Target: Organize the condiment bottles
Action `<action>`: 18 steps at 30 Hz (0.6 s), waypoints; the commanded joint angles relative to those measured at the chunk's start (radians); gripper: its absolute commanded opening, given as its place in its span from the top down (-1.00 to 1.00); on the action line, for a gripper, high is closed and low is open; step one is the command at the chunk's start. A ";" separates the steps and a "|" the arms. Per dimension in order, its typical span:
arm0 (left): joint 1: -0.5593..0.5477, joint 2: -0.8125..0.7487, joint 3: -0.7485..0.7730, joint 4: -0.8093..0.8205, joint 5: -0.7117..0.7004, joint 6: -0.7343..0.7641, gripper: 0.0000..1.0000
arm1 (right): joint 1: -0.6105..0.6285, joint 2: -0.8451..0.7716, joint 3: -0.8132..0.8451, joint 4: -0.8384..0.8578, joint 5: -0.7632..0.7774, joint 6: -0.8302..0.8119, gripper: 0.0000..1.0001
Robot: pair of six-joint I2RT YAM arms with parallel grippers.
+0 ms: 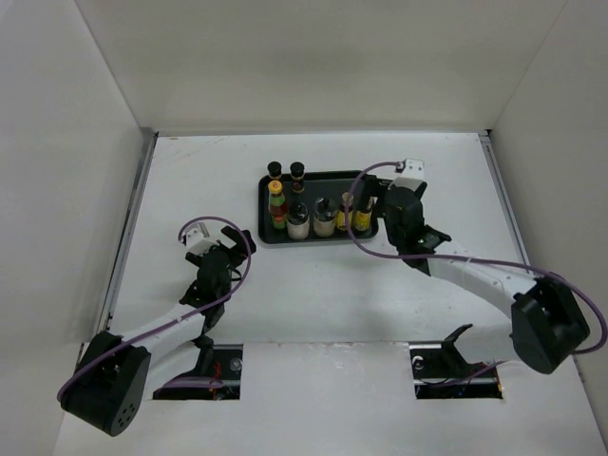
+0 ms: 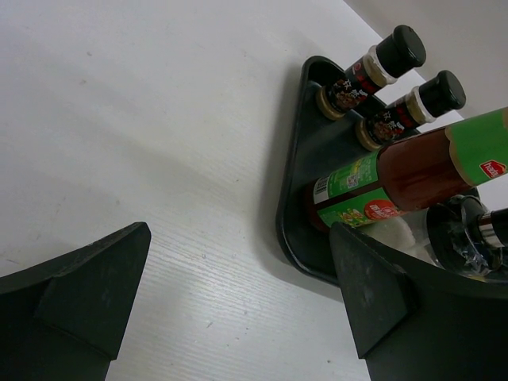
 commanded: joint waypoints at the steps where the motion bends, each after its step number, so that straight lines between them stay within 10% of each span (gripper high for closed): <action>1: 0.008 0.005 0.026 0.033 -0.013 -0.006 -1.00 | -0.026 -0.088 -0.067 0.073 0.079 0.083 -1.00; 18: 0.055 0.121 0.145 -0.154 -0.075 0.002 -1.00 | -0.235 -0.250 -0.453 0.199 0.049 0.537 -1.00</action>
